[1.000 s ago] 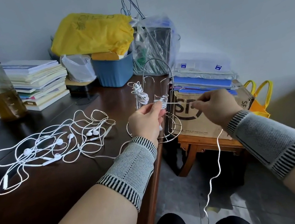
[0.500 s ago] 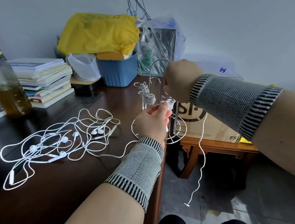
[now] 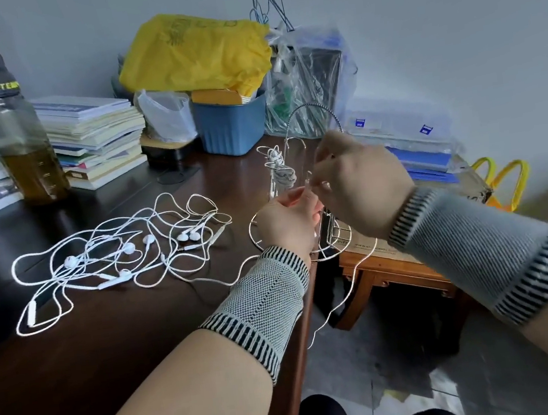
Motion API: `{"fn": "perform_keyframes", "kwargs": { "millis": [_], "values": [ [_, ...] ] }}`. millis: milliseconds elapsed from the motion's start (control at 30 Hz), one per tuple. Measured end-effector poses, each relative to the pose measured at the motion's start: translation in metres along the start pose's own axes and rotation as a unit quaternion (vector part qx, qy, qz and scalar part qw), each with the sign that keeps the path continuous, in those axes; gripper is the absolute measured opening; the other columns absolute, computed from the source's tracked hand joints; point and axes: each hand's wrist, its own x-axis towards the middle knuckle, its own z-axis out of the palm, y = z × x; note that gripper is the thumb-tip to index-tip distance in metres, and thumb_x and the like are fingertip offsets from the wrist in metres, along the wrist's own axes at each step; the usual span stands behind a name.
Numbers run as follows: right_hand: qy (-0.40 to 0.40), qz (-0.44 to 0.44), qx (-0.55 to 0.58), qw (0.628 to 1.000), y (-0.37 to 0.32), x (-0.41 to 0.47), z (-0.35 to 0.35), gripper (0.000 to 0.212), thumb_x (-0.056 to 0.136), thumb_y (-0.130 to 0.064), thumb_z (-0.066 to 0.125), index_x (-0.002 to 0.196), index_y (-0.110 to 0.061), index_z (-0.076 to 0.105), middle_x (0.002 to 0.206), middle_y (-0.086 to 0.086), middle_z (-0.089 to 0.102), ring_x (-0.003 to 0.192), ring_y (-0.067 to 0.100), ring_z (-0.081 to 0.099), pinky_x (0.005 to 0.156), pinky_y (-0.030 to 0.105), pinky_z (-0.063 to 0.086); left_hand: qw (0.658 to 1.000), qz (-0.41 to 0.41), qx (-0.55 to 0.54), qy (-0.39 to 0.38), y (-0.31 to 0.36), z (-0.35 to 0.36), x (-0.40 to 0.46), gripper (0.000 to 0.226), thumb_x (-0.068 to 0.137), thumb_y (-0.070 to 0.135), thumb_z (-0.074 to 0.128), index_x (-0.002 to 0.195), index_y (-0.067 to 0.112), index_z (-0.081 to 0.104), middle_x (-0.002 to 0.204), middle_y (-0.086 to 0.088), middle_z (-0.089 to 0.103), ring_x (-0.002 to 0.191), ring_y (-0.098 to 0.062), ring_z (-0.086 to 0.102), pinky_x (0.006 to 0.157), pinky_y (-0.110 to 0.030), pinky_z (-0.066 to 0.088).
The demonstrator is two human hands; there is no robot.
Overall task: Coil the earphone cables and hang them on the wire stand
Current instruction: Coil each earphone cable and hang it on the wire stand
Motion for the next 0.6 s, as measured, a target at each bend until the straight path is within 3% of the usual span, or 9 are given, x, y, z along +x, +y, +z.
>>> {"fn": "perform_keyframes", "kwargs": {
  "millis": [67,133,267,367,500,600],
  "values": [
    [0.059,0.015,0.022,0.998,0.008,-0.018,0.007,0.022,0.082,-0.021,0.057,0.07,-0.008,0.071,0.089,0.01,0.06,0.049,0.029,0.055,0.041,0.032,0.047,1.0,0.002,0.007,-0.007,0.0,0.0,-0.001,0.014,0.089,0.009,0.068,0.076,0.013,0.063,0.056,0.007,0.067,0.054,0.001,0.064,0.058,-0.016,0.053],
    [0.085,0.036,0.056,0.994,0.015,-0.031,0.016,0.024,0.082,-0.025,0.057,0.07,-0.01,0.071,0.083,0.009,0.06,0.047,0.029,0.055,0.04,0.031,0.046,1.0,0.012,0.025,-0.006,-0.001,-0.001,-0.001,0.012,0.087,0.009,0.07,0.077,0.015,0.068,0.064,0.003,0.07,0.062,-0.007,0.065,0.06,-0.02,0.053],
    [0.051,0.152,0.156,0.975,0.022,-0.034,0.02,0.011,0.087,-0.02,0.066,0.083,-0.014,0.074,0.083,0.003,0.066,0.07,0.024,0.063,0.062,0.03,0.049,0.999,0.021,0.026,0.016,-0.002,-0.004,0.0,0.017,0.085,0.011,0.069,0.07,0.016,0.07,0.071,-0.004,0.074,0.071,-0.022,0.068,0.061,-0.03,0.051],
    [0.004,0.239,0.224,0.945,0.031,-0.032,0.023,0.01,0.091,-0.021,0.06,0.088,-0.02,0.069,0.082,-0.003,0.07,0.079,0.019,0.065,0.073,0.028,0.05,1.0,0.007,-0.004,0.013,0.0,-0.002,-0.001,0.012,0.088,0.012,0.068,0.077,0.012,0.065,0.065,0.004,0.072,0.071,-0.016,0.072,0.059,-0.025,0.056],
    [0.011,0.257,0.352,0.9,0.034,-0.038,0.028,0.02,0.089,-0.01,0.055,0.08,-0.027,0.054,0.07,-0.007,0.067,0.073,0.021,0.067,0.075,0.044,0.056,1.0,0.014,0.002,0.019,0.0,-0.002,-0.001,0.008,0.088,0.016,0.071,0.083,0.013,0.066,0.064,0.008,0.072,0.07,-0.01,0.073,0.06,-0.02,0.056],
    [0.0,0.241,0.42,0.875,0.032,-0.038,0.027,0.033,0.088,0.0,0.052,0.073,-0.029,0.06,0.067,-0.006,0.069,0.072,0.021,0.069,0.077,0.044,0.057,0.999,0.018,0.004,0.04,0.0,-0.004,0.002,0.008,0.088,0.017,0.071,0.083,0.013,0.066,0.073,0.004,0.073,0.074,-0.011,0.074,0.063,-0.021,0.056]
  ]
}}
